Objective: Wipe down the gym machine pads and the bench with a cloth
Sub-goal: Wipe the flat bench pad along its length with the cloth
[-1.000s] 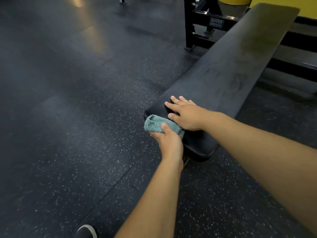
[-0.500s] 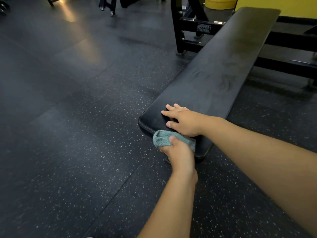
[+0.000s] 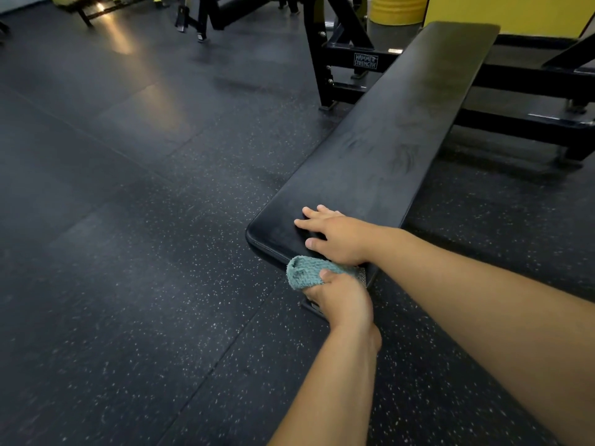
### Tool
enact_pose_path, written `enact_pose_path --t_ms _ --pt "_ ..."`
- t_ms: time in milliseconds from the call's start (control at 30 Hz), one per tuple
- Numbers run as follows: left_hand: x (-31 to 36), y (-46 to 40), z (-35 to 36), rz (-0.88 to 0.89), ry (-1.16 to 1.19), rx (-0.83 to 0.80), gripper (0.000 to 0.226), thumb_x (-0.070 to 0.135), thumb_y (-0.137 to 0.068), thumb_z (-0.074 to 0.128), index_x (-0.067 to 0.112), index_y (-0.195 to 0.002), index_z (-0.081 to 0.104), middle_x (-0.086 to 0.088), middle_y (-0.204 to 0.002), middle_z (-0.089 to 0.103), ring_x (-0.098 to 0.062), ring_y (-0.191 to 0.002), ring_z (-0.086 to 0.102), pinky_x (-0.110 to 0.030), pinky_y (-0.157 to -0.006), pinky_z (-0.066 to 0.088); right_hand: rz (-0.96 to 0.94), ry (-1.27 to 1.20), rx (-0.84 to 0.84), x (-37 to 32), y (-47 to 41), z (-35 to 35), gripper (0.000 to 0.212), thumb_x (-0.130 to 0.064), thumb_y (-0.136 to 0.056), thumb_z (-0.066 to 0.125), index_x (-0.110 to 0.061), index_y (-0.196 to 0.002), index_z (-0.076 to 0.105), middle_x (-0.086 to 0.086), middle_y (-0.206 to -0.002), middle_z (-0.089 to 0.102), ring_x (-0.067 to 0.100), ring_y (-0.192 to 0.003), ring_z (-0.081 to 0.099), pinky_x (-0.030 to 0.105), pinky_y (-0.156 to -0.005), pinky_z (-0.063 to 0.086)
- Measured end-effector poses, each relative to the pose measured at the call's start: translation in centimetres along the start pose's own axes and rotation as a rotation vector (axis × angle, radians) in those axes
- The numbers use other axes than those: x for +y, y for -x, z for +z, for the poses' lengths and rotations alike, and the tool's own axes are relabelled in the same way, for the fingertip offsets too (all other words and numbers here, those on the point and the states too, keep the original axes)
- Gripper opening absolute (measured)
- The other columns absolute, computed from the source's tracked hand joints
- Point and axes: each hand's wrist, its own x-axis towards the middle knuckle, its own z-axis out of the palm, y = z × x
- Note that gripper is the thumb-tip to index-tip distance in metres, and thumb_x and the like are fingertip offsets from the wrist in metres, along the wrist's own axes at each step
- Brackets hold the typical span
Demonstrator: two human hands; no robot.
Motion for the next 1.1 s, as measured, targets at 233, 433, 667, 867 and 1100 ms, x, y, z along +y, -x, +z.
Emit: enact_pose_path --t_ms 233,433,667,867,1100 --pt "-0.9 0.2 -0.6 -0.031 -0.066 -0.055 0.048 0.043 -0.104 0.036 0.015 -0.142 0.046 -0.013 -0.134 0.061 -0.033 -0.113 0.062 -0.052 -0.103 0.051 -0.019 -0.008 -0.008 0.5 1.1 0.0 0.057 -0.034 -0.111 0.039 -0.03 -0.164 0.02 -0.006 -0.173 -0.001 0.018 -0.159 -0.008 0.039 -0.13 0.0" --pt "2.2 1.8 -2.2 0.291 -0.282 -0.023 0.062 0.037 -0.111 0.029 0.019 -0.165 0.004 -0.013 -0.171 0.017 -0.034 -0.151 0.029 -0.05 -0.123 0.028 -0.006 -0.181 0.08 1.1 2.1 -0.1 0.051 -0.031 -0.112 0.039 -0.031 -0.162 0.03 -0.011 -0.172 0.013 0.008 -0.158 0.0 0.031 -0.128 0.005" --pt "2.6 -1.0 -2.6 1.0 -1.22 -0.095 0.066 0.043 -0.11 0.02 0.013 -0.165 -0.001 -0.002 -0.174 -0.003 -0.017 -0.159 -0.005 -0.034 -0.126 -0.009 0.072 -0.308 0.269 2.7 3.9 0.3 0.063 -0.003 -0.102 0.035 -0.026 -0.161 0.033 -0.006 -0.171 0.02 0.007 -0.158 0.003 0.022 -0.124 0.006" --pt "5.2 -2.0 -0.6 1.089 -1.557 -0.383 0.073 0.05 -0.108 0.021 0.014 -0.164 -0.009 -0.003 -0.172 -0.016 -0.021 -0.158 -0.018 -0.039 -0.128 -0.007 0.195 -0.319 0.534 3.9 6.4 0.9 0.066 0.002 -0.094 0.042 -0.024 -0.155 0.043 -0.004 -0.166 0.033 0.009 -0.157 0.015 0.013 -0.118 0.006" --pt "6.9 -2.7 3.3 1.333 -1.784 -0.801 0.085 0.052 -0.095 0.031 0.019 -0.165 -0.005 -0.005 -0.173 -0.007 -0.024 -0.159 -0.011 -0.043 -0.13 0.004 0.362 -0.382 0.714 2.0 8.2 0.8 0.04 -0.019 -0.101 0.043 -0.024 -0.136 0.062 -0.007 -0.144 0.056 0.009 -0.137 0.044 0.022 -0.117 0.027"
